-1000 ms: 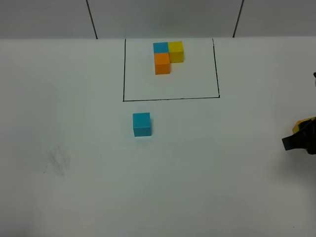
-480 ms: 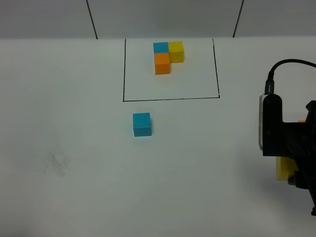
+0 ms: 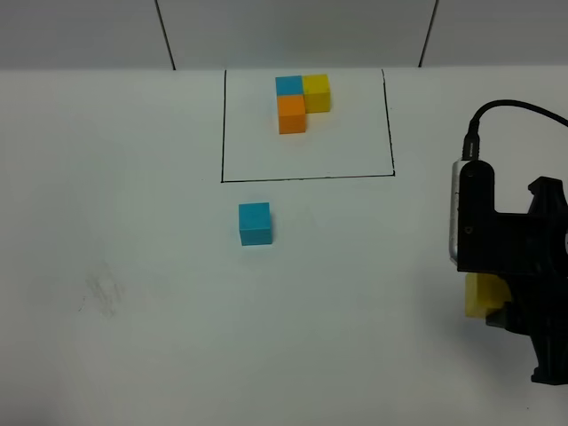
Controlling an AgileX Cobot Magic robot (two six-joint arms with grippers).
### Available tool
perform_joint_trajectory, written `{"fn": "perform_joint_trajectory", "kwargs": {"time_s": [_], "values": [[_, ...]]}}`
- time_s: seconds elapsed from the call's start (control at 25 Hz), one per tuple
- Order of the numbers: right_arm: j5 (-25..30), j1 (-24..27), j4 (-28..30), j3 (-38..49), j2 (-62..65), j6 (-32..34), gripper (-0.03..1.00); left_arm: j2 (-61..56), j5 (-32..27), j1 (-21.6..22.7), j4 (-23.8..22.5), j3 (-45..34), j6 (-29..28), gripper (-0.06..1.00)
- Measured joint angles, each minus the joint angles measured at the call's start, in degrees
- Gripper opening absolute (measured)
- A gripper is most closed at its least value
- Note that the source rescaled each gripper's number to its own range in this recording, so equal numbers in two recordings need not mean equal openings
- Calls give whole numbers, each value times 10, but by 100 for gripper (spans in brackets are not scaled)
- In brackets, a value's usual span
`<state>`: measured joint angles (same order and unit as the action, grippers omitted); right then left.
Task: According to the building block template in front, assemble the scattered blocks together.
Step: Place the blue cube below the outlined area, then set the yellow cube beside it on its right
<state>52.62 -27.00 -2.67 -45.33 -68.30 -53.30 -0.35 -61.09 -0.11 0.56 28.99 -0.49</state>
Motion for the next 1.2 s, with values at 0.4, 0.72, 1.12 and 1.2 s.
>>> {"fn": "perform_joint_trajectory", "kwargs": {"time_s": [0.4, 0.72, 1.12, 1.2], "values": [[0, 0, -13, 0, 0, -8, 57, 0, 0, 0, 0, 0, 0, 0], [2, 0, -15, 0, 0, -8, 57, 0, 0, 0, 0, 0, 1, 0], [22, 0, -14, -98, -81, -19, 57, 0, 0, 0, 0, 0, 1, 0], [29, 0, -14, -129, -118, -28, 57, 0, 0, 0, 0, 0, 1, 0]]}}
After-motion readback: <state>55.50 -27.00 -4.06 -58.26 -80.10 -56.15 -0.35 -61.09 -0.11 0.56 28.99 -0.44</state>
